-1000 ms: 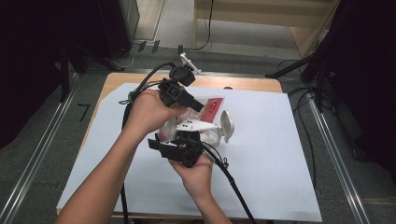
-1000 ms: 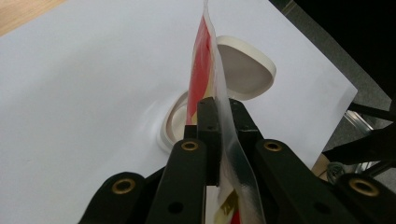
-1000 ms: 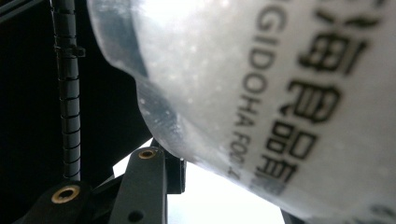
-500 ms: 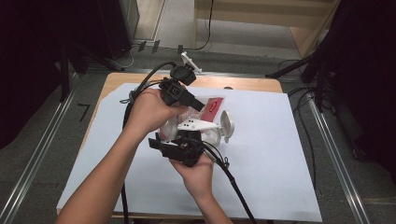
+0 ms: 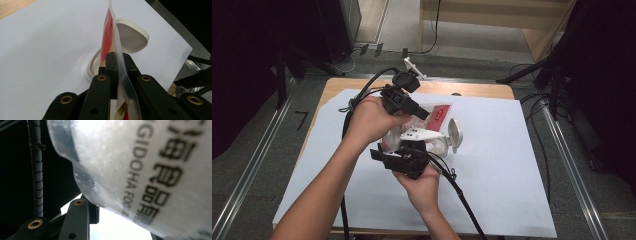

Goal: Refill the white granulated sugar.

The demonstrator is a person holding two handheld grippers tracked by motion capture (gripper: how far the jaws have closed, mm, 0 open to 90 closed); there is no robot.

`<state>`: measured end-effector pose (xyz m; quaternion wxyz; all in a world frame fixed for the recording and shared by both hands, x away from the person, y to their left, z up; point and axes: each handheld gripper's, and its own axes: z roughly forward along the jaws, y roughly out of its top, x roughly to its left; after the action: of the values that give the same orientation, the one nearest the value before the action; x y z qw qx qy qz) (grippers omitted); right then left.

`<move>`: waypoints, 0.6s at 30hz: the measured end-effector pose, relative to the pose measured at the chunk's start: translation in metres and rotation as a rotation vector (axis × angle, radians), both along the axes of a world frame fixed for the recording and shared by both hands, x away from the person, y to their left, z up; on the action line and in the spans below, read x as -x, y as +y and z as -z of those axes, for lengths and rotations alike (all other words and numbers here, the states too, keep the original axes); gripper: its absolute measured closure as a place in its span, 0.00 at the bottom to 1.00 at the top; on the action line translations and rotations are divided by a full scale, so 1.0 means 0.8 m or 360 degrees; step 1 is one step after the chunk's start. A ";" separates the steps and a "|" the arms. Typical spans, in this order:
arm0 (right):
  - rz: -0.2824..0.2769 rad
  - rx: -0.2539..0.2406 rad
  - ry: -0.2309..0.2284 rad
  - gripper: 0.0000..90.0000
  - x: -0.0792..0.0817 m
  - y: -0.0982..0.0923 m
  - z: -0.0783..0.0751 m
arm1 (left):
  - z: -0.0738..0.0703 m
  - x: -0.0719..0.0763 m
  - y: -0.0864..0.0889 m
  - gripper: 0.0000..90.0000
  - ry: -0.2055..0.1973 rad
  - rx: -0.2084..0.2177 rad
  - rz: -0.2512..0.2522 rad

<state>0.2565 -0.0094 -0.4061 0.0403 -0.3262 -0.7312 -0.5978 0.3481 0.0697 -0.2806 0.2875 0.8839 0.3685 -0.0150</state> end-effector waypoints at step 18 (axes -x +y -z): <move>0.0000 0.0001 -0.0003 0.71 0.002 -0.001 0.000 | 0.000 0.001 -0.002 0.96 -0.0010 -0.0013 0.0015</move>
<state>0.2553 -0.0105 -0.4064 0.0394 -0.3256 -0.7314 -0.5979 0.3471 0.0684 -0.2806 0.2850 0.8869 0.3634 -0.0119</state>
